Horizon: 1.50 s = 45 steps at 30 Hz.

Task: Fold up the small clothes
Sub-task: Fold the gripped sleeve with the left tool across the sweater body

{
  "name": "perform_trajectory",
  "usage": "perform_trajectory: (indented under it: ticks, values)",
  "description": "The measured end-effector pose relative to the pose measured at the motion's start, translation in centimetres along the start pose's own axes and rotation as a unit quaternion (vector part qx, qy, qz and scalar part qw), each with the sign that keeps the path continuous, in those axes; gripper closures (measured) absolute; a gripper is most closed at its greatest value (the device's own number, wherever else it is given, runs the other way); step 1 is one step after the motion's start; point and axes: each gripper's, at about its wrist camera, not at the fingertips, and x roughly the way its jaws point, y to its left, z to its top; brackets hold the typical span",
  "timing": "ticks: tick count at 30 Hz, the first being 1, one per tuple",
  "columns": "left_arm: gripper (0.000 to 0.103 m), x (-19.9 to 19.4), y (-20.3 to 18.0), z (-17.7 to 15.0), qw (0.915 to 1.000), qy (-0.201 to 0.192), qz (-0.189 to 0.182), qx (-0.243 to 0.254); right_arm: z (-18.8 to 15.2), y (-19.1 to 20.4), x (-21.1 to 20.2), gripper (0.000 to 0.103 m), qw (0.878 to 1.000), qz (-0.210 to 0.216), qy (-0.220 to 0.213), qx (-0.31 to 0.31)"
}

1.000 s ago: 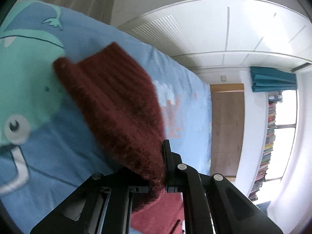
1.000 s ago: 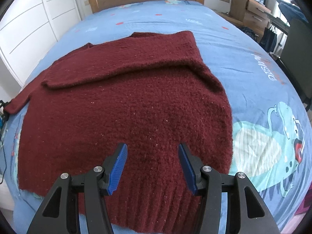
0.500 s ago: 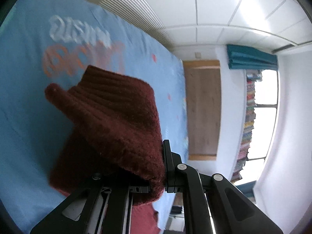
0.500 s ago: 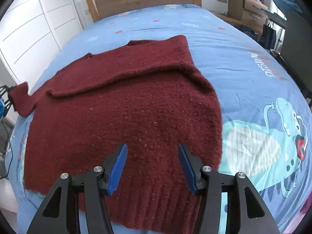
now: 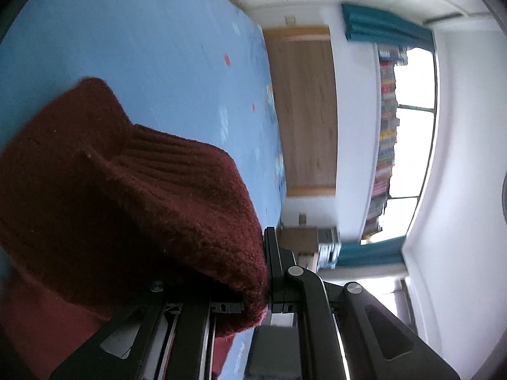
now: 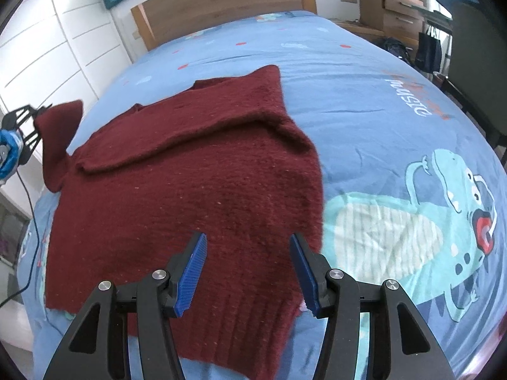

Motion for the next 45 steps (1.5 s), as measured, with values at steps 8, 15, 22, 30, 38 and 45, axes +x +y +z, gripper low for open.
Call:
perform_trajectory:
  ticks: [8,15,22,30,38,45]
  values:
    - [0.097,6.4,-2.4,-5.5,0.9957,0.088,-0.002,0.028,-0.4,-2.1,-1.3,0.047,1.000,-0.007,-0.007,0.016]
    - [0.097,9.6,-1.4,-10.1,0.9873,0.148,0.034,0.046,-1.1,-3.4,-1.7,0.047,1.000,-0.008,-0.005,0.025]
    - [0.097,11.3,0.3,-13.7,0.9700,0.198,0.102,0.097,-1.0,-3.9,-1.2,0.047,1.000,-0.008,-0.003,0.028]
    - [0.097,11.0,2.4,-17.4,0.9389,0.245,0.169,0.173,-0.7,-3.8,-0.4,0.047,1.000,-0.006,0.000,0.030]
    - [0.073,7.8,2.8,-16.3,0.9554,0.206,0.158,0.141,-0.1,-3.5,-0.2,0.047,1.000,-0.002,-0.004,0.025]
    - [0.096,7.5,3.3,-15.9,0.9585,0.196,0.156,0.136,0.0,-3.5,0.0,0.047,1.000,-0.001,-0.004,0.024]
